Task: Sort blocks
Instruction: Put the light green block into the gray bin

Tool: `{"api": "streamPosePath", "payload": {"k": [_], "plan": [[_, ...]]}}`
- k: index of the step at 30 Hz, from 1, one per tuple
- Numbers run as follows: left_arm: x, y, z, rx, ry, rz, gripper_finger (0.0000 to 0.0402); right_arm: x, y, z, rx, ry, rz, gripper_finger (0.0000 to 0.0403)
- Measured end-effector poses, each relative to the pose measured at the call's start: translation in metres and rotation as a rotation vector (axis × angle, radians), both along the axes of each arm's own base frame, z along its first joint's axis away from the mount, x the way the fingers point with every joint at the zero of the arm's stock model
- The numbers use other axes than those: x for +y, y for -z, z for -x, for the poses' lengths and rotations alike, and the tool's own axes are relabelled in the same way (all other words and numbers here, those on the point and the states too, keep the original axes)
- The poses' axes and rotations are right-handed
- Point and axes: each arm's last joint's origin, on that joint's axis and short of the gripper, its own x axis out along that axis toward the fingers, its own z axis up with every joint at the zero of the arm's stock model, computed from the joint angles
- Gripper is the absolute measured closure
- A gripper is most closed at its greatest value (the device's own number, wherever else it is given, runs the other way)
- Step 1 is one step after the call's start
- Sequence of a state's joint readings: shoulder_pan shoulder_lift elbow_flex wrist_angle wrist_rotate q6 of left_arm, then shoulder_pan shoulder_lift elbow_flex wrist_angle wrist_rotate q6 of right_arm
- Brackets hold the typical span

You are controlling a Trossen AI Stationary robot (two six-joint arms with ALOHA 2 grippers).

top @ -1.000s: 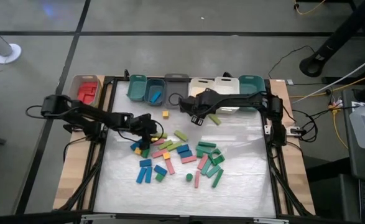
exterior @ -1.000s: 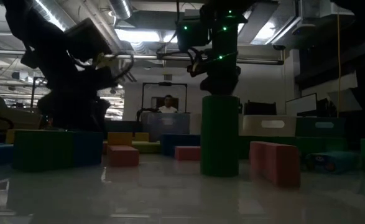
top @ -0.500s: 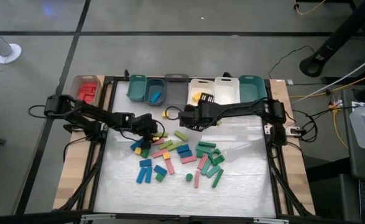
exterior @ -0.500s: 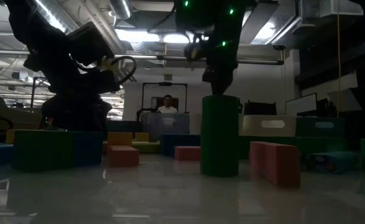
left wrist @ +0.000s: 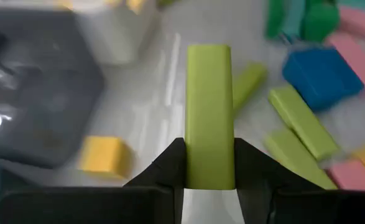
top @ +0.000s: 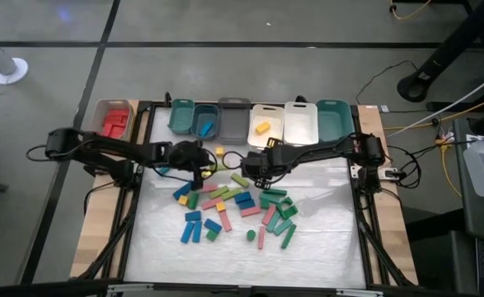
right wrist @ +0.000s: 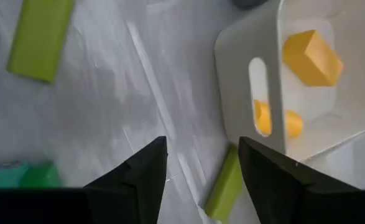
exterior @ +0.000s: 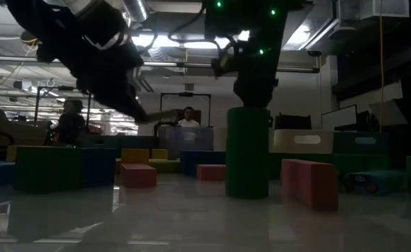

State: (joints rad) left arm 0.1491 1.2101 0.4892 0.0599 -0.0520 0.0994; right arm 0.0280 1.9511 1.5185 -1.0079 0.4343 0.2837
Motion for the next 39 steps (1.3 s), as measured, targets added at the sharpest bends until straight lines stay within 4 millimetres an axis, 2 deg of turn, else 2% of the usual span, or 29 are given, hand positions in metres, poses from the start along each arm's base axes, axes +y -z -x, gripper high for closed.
{"api": "streamPosePath", "payload": {"k": [4, 8, 14, 18, 22, 28, 35, 39], "plan": [[0.016, -0.013, 0.008, -0.052, -0.088, -0.06, 0.0315, -0.014, 0.014, 0.003, -0.002, 0.036, 0.013, 0.0203], [0.035, -0.022, 0.017, -0.083, -0.215, -0.111, 0.0315, -0.037, 0.021, 0.004, -0.013, 0.072, 0.039, 0.0203], [0.063, -0.02, 0.028, -0.061, -0.371, -0.118, 0.0313, -0.07, 0.023, 0.006, -0.033, 0.12, 0.058, 0.0203], [0.082, -0.013, 0.035, -0.029, -0.461, -0.111, 0.0311, -0.076, 0.021, 0.006, -0.036, 0.103, 0.062, 0.0203], [0.096, -0.006, 0.041, 0.011, -0.526, -0.1, 0.0311, -0.065, 0.008, 0.007, -0.069, 0.061, 0.069, 0.0203], [0.104, 0.0, 0.042, 0.017, -0.545, -0.086, 0.0311, -0.035, -0.013, 0.009, -0.133, -0.017, 0.064, 0.0203], [0.106, -0.008, 0.024, -0.218, -0.48, 0.005, 0.031, -0.005, -0.016, 0.007, -0.146, -0.135, -0.009, 0.0203], [0.107, -0.003, 0.012, -0.298, -0.475, 0.024, 0.031, 0.011, -0.016, 0.005, -0.156, -0.232, -0.074, 0.0203]]}}
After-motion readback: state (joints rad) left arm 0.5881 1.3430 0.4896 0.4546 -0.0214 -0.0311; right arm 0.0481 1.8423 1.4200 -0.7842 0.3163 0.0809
